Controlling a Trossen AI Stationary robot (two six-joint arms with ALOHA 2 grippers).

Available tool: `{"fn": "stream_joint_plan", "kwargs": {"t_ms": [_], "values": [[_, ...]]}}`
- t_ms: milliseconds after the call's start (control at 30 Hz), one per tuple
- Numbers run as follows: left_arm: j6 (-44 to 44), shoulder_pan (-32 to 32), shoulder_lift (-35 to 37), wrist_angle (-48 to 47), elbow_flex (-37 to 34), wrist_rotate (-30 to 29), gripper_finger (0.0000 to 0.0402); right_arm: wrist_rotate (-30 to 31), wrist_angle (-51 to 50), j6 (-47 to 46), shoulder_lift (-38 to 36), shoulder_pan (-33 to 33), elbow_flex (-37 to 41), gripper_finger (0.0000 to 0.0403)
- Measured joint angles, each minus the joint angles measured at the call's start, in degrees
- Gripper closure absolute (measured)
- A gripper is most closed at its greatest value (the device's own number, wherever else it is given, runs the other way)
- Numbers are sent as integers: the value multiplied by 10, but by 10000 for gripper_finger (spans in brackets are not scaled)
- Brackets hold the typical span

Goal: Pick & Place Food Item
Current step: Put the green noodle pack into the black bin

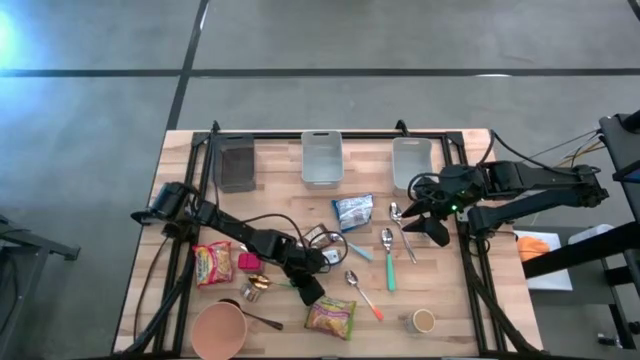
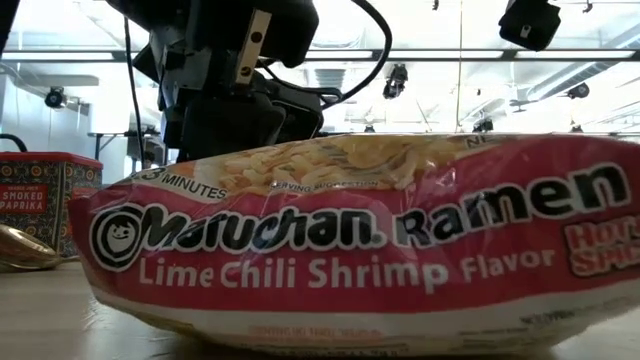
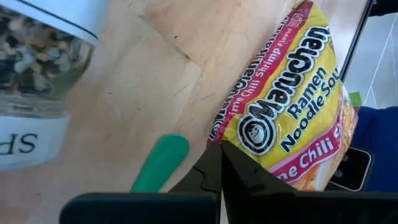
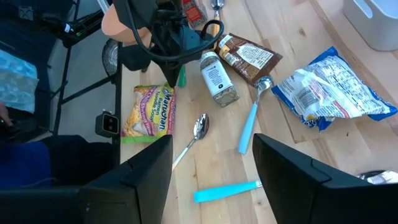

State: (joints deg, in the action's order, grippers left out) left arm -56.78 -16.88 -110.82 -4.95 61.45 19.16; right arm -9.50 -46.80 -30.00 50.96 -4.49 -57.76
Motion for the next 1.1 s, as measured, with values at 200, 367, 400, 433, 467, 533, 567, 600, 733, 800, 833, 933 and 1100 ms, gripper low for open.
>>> {"fn": "stream_joint_plan", "kwargs": {"t_ms": [200, 367, 400, 433, 467, 533, 567, 600, 733, 800, 833, 933, 1100], "values": [[-3, 0, 37, -4, 1, 12, 401, 0, -10, -5, -3, 0, 0, 184], [22, 1, 93, -7, 1, 12, 401, 0, -10, -11, -7, 0, 0, 184], [27, 1, 103, -9, 1, 9, 401, 0, -10, -11, -8, 0, 0, 184], [28, 1, 112, -10, 1, 2, 401, 0, -10, -11, -8, 0, 0, 184], [28, 1, 120, -10, 1, -6, 401, 0, -10, -11, -8, 0, 0, 184], [28, 1, 132, -12, 1, -17, 401, 0, -10, -11, -10, 0, 0, 184], [28, 1, 136, -14, 1, -20, 401, 0, -10, -11, -10, 0, 0, 184], [29, 1, 137, -13, 1, -23, 401, 0, -10, -11, -10, 0, 0, 184], [30, 1, 137, -23, 1, -31, 401, 0, -10, -11, -10, 0, 0, 184], [30, 1, 136, -33, 1, -31, 401, 0, -10, -11, -10, 0, 0, 184], [35, 1, 136, -38, 1, -31, 401, 0, -10, -11, -10, 0, 0, 184], [72, 1, 136, -51, 1, -45, 401, 0, -10, -11, -10, 0, 0, 184], [122, 1, 135, -53, 1, -51, 401, 1, -10, -11, -10, 0, 0, 184]]}}
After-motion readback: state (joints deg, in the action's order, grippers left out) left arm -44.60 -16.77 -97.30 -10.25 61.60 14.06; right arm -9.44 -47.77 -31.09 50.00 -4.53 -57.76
